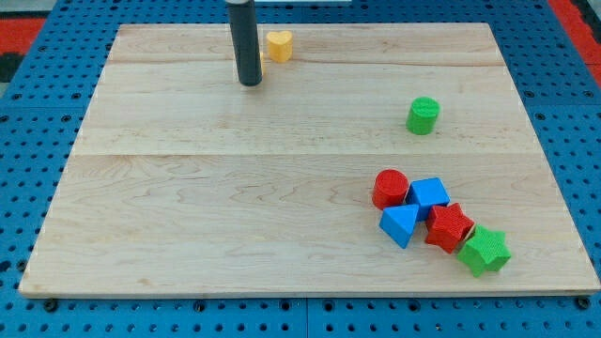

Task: Place the blue triangle to the bottom of the heart

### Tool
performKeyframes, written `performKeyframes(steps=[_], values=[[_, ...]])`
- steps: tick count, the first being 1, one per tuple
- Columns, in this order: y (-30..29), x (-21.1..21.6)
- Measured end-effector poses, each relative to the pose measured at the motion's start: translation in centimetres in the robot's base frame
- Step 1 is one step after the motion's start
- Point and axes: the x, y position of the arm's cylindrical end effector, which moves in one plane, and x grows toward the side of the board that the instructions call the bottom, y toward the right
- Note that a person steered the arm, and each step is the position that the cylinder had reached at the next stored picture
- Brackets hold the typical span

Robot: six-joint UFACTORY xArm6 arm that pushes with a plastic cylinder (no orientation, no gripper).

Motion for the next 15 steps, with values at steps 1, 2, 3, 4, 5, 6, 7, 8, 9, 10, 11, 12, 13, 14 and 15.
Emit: performKeyframes(steps=[1,2,3,4,5,6,7,8,9,10,11,12,13,14,15], values=[[0.7,-1.9],[4.8,5.1],[6.4,16.3],[6.9,25.5],[10.8,31.9],[15.7,29.5],[18.6,26.8],[21.1,24.2],[21.4,22.4],[21.5,20.5],[18.1,16.6],[11.4,15.6],[11.4,14.3],[17.0,14.3],[21.7,13.8]])
